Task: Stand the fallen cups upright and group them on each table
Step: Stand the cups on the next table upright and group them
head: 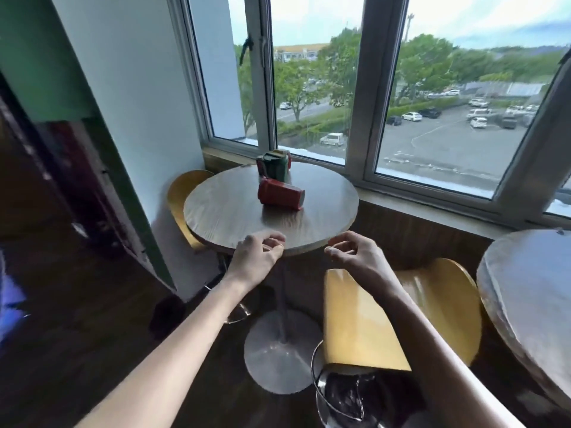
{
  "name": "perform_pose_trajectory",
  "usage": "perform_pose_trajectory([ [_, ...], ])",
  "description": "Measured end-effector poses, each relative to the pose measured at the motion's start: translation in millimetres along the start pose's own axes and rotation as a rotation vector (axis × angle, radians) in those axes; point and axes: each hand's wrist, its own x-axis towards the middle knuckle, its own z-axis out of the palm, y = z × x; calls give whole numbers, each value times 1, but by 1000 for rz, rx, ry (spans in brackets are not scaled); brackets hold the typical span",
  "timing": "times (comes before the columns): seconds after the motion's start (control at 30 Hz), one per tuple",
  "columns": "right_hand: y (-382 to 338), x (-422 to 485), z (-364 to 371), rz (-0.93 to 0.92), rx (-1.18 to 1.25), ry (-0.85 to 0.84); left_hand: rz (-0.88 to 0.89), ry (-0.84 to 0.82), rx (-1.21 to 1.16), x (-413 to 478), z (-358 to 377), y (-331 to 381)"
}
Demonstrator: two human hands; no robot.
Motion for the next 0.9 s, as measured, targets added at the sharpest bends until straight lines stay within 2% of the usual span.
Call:
perform_pose_trajectory([
  [0.17,-20,91,45,-56,-9,-15,12,23,57,85,-27,-43],
  [0.43,-46,234,107,-79,-68,-2,4,-55,102,228,-57,-107],
  [0.57,-53,285,123,-61,-303,-60,9,-66,74,293,-67,-129],
  [0.7,-49,320,140,93,-524,-216,59,-119,45,359,-66,-154],
  [0.8,-39,331,154,181,-689,-231,100,-180,14,409,-59,-174],
  [0.9,-27,338,169,291,-830,-176,147,-249,45,460,-50,-188],
])
